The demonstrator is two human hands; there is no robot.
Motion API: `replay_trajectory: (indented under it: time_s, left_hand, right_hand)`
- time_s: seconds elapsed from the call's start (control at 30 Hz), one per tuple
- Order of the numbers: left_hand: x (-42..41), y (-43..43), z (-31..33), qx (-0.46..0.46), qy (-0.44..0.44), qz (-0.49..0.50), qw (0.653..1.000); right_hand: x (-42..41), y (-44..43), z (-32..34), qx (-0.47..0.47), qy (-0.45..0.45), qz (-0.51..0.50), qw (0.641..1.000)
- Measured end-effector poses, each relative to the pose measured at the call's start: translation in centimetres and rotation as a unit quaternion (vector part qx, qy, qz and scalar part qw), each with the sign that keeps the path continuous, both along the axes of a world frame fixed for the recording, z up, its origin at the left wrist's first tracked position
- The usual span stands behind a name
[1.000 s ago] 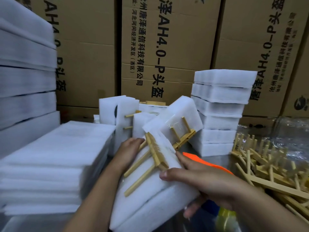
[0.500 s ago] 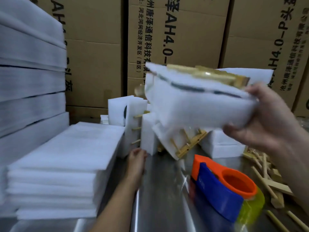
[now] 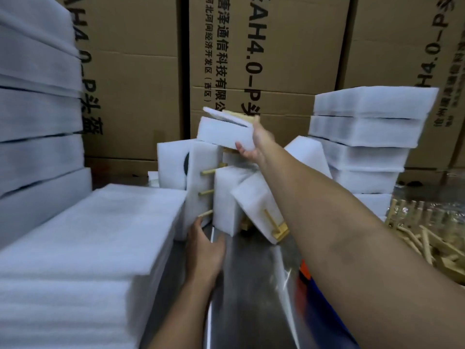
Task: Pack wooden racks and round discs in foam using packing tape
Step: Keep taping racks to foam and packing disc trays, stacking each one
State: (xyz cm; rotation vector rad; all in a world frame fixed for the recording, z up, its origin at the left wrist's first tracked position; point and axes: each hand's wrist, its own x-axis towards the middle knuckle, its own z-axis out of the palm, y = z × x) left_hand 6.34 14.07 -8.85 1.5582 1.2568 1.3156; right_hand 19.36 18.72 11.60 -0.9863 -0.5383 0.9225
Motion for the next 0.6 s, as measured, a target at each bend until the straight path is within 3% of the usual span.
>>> replay_trajectory:
  time_s: [0.13,0.23,0.33,0.37,0.43,0.5,0.6]
  left_hand:
    - [0.0,0.0,0.2,-0.014,-0.042,-0.006,0.999]
    - [-0.2,0.2,0.3,-0.029,-0.066,-0.015,0.997]
    - [-0.7,0.9,0.4,-0.065,-0.089,-0.030,0.994]
    - [-1.0,1.1,0.5,-0.078,-0.110,-0.035,0.990]
    - [-1.3,1.7,0.7,-0.098,-0.142,-0.042,0.984]
    - [-1.5,1.8,0.7,-0.107,-0.139,-0.049,0.983]
    - [-1.4,1.7,0.7,-0.105,-0.137,-0.054,0.983]
  right_hand:
    - [0.4,0.3,-0.8,-0.050,0.026,-0.048,0.997]
    - [-0.4,-2.0,-0.3,-0.078,-0.086,-0.040,0.992]
    - [-1.0,-5.3,-0.8,-0.026,-0.315,-0.126,0.940]
    - [-1.2,-6.7,-1.7,0.025,-0.364,-0.181,0.913]
    - [-1.5,-9.5,-4.6,0.087,-0.378,-0.292,0.874]
    - [-1.7,-11.5,-8.3,0.022,-0.340,-0.293,0.893]
    - [-1.9,-11.7,-12.4,-0.140,-0.299,-0.133,0.935]
